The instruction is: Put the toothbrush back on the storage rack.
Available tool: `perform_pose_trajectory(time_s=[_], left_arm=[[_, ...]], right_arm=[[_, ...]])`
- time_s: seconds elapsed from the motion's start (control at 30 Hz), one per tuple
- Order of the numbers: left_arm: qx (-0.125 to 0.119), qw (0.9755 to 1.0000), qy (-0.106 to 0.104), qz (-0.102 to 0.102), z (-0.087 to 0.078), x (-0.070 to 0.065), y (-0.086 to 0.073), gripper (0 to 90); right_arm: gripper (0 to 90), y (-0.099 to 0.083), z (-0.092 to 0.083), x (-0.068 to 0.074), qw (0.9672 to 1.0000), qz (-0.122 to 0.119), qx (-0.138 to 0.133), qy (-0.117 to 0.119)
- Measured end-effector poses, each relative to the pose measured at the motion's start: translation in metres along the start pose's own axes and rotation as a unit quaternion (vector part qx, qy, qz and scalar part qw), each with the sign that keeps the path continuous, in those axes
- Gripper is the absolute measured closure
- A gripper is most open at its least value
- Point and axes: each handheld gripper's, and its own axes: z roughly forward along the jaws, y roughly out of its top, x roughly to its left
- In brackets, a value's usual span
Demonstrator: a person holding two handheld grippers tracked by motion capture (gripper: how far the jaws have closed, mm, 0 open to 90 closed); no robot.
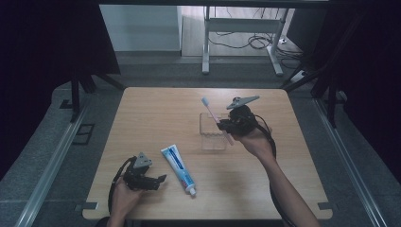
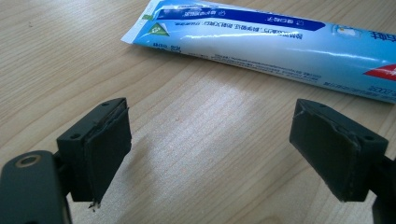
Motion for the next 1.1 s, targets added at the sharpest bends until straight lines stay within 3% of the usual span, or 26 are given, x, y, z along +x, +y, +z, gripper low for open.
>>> perform_pose_trajectory(time_s=[0.83, 1.1], left_arm=[[-0.005, 1.0, -0.001, -0.003, -0.001, 0.0, 0.0, 12.8], [-0.003, 1.0, -0.002, -0.001, 0.0, 0.0, 0.0, 12.8]], right_arm=[[79.3, 0.014, 0.025, -0.016, 0.9986, 0.009, -0.05, -0.019], [79.3, 0.012, 0.038, -0.02, 0.9989, 0.009, -0.039, -0.024]])
